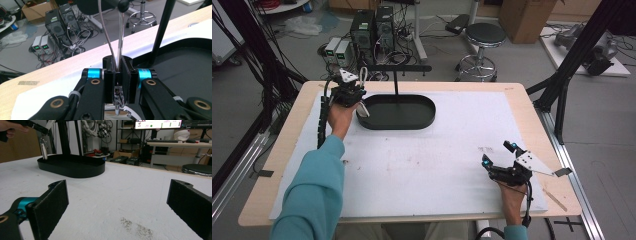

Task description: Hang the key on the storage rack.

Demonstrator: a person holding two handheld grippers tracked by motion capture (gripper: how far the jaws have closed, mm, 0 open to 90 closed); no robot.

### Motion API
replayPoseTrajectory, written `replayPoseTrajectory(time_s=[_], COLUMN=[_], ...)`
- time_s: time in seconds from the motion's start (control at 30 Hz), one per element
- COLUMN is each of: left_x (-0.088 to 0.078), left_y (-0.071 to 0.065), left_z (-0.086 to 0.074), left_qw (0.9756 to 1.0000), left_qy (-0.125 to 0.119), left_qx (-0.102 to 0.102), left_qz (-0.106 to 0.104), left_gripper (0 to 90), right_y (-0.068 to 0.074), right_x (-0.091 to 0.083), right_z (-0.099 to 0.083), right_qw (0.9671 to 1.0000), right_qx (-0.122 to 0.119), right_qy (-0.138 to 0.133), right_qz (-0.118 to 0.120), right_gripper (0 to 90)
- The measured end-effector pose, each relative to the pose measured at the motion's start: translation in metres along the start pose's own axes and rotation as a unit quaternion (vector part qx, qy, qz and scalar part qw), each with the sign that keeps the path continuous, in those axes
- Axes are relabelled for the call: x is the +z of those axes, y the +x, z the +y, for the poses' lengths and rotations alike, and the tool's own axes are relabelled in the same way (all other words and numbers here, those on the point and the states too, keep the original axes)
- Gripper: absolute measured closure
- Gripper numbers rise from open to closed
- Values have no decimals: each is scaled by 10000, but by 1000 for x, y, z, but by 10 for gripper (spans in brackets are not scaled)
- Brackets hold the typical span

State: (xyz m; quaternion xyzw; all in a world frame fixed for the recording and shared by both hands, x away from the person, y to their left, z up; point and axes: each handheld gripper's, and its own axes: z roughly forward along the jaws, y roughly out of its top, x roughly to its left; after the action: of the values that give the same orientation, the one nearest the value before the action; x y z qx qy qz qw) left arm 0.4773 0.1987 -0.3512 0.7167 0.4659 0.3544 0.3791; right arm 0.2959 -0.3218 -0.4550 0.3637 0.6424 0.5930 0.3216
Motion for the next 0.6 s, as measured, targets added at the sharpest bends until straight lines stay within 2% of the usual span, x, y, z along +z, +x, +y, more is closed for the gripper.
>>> replayPoseTrajectory(time_s=[0.27,0.6], left_x=[3,9], left_y=[0,0], left_z=[-2,-5], left_qw=[10000,10000], left_qy=[65,-7], left_qx=[-5,12], left_qz=[1,-72], left_gripper=[817,811], right_y=[0,0], right_x=[0,0], right_z=[0,0], right_qw=[10000,10000], right_qx=[-12,-9], right_qy=[-5,-6], right_qz=[8,9], right_gripper=[31,31])
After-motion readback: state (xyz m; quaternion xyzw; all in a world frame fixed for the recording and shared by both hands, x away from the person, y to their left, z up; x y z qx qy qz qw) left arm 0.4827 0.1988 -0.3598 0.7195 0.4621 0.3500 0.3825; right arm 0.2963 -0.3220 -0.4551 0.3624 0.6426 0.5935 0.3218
